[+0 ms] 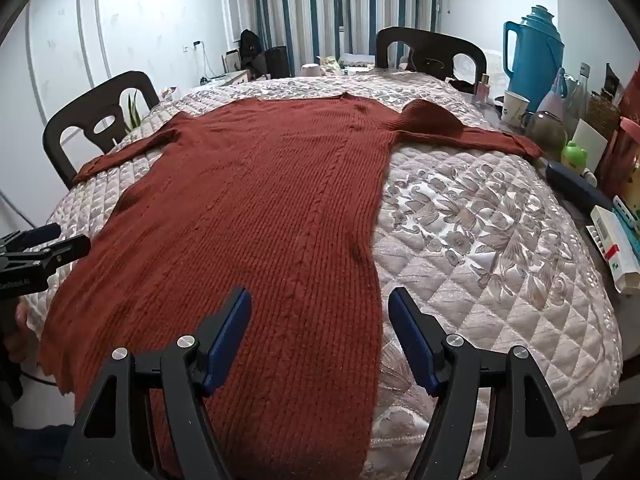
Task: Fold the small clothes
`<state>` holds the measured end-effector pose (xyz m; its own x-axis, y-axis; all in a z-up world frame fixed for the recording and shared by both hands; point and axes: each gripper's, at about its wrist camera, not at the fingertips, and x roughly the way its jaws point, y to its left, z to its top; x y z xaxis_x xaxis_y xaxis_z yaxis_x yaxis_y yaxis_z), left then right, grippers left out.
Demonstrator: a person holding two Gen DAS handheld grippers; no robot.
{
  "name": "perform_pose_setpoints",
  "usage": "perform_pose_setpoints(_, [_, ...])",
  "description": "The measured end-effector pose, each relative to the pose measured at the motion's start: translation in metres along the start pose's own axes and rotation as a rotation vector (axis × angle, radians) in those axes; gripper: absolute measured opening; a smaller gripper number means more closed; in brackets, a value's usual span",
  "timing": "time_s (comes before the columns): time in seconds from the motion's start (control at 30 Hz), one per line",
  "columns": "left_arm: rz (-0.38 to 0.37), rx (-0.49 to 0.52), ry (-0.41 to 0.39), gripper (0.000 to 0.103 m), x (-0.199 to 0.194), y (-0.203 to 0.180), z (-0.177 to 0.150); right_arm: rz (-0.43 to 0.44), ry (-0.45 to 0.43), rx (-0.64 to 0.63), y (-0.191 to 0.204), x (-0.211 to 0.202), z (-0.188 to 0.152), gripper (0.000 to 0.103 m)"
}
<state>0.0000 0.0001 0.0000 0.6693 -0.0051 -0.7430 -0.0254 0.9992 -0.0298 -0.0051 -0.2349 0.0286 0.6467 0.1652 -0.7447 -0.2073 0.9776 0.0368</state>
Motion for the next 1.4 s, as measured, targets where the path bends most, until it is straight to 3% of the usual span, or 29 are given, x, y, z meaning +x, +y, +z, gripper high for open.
perform_pose_setpoints(1.4, [-0.006,-0.009,0.007,0.102,0.0001,0.0054,0.0004,-0.007,0.011,-0.022,0.0024,0.0057,0.0054,0.071])
